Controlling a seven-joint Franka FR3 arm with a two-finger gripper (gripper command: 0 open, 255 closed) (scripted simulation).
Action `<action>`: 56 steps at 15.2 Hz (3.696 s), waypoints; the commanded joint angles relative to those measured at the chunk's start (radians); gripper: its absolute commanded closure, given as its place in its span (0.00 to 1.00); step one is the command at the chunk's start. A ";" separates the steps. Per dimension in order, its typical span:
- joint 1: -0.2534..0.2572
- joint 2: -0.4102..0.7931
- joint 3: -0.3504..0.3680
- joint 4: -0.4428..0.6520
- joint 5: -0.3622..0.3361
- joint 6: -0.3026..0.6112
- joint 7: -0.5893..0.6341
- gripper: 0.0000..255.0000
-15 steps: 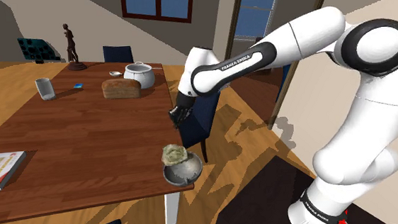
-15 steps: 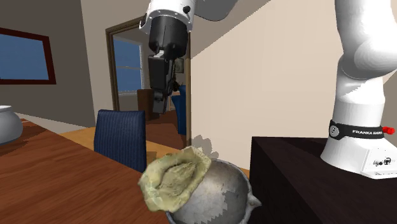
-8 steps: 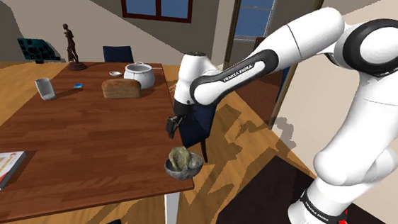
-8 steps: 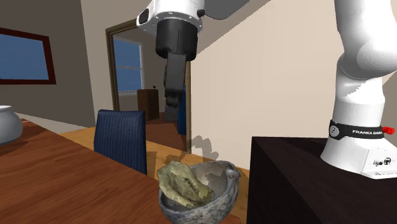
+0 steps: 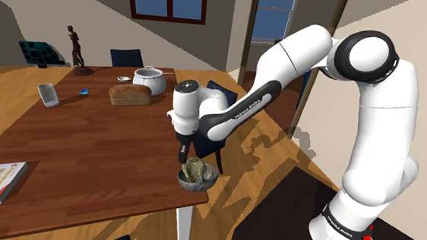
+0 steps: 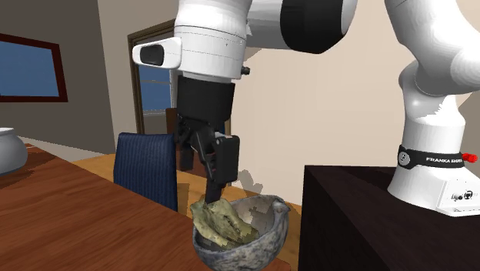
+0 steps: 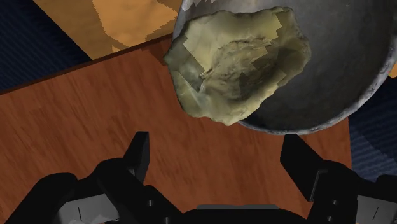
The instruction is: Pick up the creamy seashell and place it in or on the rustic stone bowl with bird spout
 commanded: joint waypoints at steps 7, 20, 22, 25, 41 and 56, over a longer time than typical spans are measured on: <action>0.023 0.051 -0.038 0.004 -0.059 0.033 0.030 0.00; 0.023 0.051 -0.038 0.004 -0.059 0.033 0.030 1.00; 0.023 0.051 -0.038 0.004 -0.059 0.033 0.030 0.00; -0.226 -0.090 0.068 -0.209 0.076 0.340 -0.144 0.00; -0.173 0.001 -0.030 -0.198 -0.035 0.441 -0.089 0.00; -0.238 -0.053 0.051 -0.206 0.054 0.400 -0.156 1.00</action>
